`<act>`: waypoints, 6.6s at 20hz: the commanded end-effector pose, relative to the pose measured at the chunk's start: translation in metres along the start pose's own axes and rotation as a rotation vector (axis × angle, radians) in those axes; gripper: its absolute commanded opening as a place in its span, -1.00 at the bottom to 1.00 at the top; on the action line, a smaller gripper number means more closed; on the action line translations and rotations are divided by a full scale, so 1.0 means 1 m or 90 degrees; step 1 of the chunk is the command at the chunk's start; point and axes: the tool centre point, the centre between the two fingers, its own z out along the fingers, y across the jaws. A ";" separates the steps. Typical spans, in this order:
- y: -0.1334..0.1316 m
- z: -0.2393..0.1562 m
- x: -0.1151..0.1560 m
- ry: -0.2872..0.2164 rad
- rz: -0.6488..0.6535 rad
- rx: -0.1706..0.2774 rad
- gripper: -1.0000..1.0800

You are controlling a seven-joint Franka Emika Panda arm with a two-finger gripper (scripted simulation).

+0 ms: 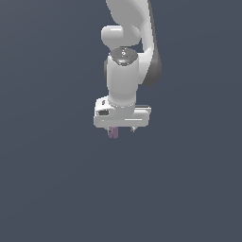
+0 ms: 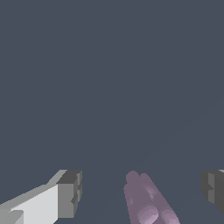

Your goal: Pick up the object and move it to a goal position.

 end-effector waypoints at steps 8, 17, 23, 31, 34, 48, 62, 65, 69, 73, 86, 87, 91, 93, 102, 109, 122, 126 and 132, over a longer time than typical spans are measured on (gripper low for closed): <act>0.005 -0.008 -0.002 -0.006 0.012 0.006 0.92; 0.008 -0.006 -0.007 -0.009 0.021 0.007 0.92; 0.015 0.005 -0.027 -0.019 0.048 0.008 0.92; 0.030 0.027 -0.072 -0.039 0.105 0.010 0.92; 0.034 0.032 -0.084 -0.045 0.121 0.010 0.92; 0.037 0.046 -0.099 -0.051 0.138 0.011 0.92; 0.036 0.088 -0.103 -0.051 0.139 0.011 -1.00; 0.036 0.088 -0.103 -0.051 0.139 0.011 -1.00; 0.036 0.088 -0.103 -0.051 0.139 0.011 -1.00; 0.036 0.087 -0.102 -0.050 0.140 0.011 -1.00; -0.002 0.037 -0.083 -0.050 0.140 0.010 -1.00; -0.007 0.030 -0.080 -0.050 0.140 0.010 -1.00; -0.032 -0.003 -0.067 -0.050 0.140 0.010 -1.00; -0.045 -0.020 -0.060 -0.050 0.140 0.009 -1.00; -0.107 -0.101 -0.027 -0.050 0.140 0.009 -1.00; -0.145 -0.151 -0.005 -0.051 0.140 0.010 -1.00; -0.197 -0.218 0.026 -0.051 0.140 0.010 -1.00; -0.209 -0.233 0.034 -0.051 0.140 0.011 -1.00; -0.222 -0.251 0.043 -0.051 0.140 0.011 -1.00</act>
